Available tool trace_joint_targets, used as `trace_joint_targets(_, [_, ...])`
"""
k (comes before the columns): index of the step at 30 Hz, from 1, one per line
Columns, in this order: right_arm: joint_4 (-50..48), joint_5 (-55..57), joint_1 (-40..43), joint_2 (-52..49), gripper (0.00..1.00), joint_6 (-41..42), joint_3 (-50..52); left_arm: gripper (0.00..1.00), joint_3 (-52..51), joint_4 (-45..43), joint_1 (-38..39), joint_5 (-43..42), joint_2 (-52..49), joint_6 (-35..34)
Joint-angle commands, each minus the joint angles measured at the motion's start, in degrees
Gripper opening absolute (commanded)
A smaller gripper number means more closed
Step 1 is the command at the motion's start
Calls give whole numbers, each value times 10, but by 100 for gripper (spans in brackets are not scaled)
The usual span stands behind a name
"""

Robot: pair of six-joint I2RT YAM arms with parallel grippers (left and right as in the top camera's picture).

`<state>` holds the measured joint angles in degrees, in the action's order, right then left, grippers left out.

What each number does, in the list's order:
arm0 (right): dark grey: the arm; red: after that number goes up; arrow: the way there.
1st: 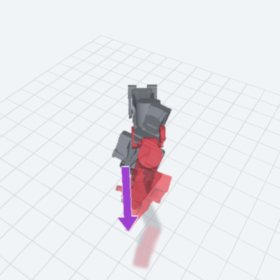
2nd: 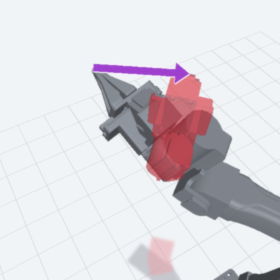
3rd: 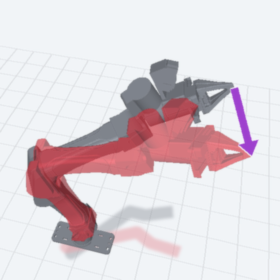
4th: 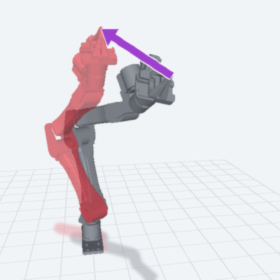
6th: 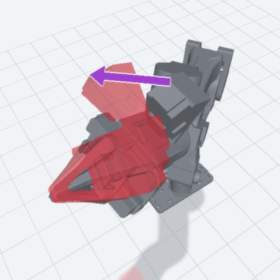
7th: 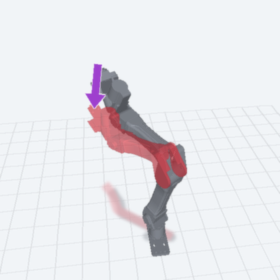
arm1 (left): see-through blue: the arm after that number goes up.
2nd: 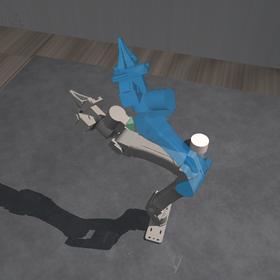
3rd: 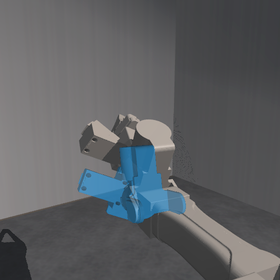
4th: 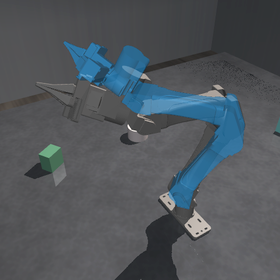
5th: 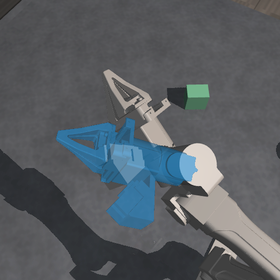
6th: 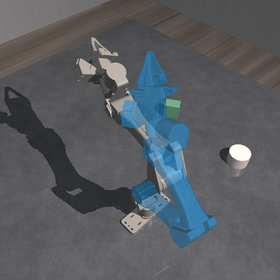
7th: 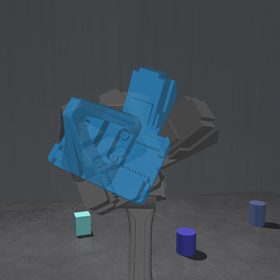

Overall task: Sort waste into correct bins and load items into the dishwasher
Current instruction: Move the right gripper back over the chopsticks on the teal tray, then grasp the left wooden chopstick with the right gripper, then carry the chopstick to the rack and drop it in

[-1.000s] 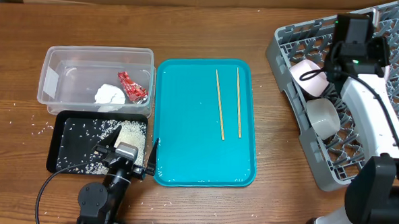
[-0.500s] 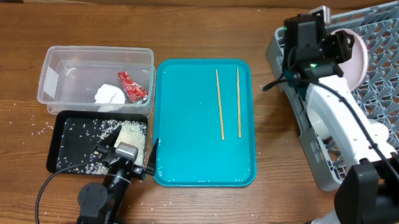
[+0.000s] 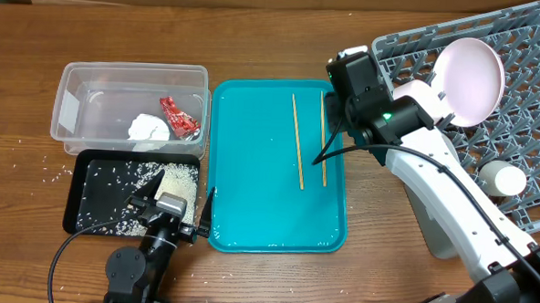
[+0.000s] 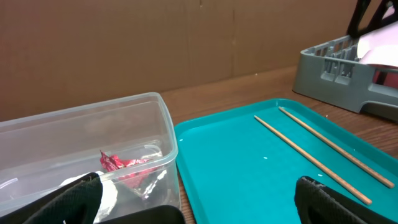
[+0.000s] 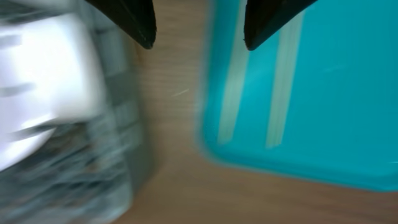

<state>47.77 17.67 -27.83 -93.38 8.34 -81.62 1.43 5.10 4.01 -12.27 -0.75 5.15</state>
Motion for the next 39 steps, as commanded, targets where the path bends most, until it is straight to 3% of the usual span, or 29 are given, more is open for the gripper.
trace_joint_targets(1, [19, -301, -2, -34, 46, 130, 12, 100, -3, 0, -3, -7, 5, 13])
trace_joint_targets(13, [14, -293, -18, -215, 40, 127, 14, 100, -3, 0, -3, -7, 5, 13])
trace_joint_targets(22, [28, -293, -23, -249, 4, 130, 12, 100, -3, 0, -3, -7, 5, 13])
trace_joint_targets(24, [36, -293, -21, -248, 4, 130, 7, 100, -3, 0, -3, -7, 5, 13])
trace_joint_targets(32, [70, -293, 6, -154, 4, 160, -58, 100, -3, 0, -3, -7, 5, 13])
trace_joint_targets(39, [85, -293, 153, 22, 4, 187, -68, 100, -3, 0, -3, -7, 5, 13])
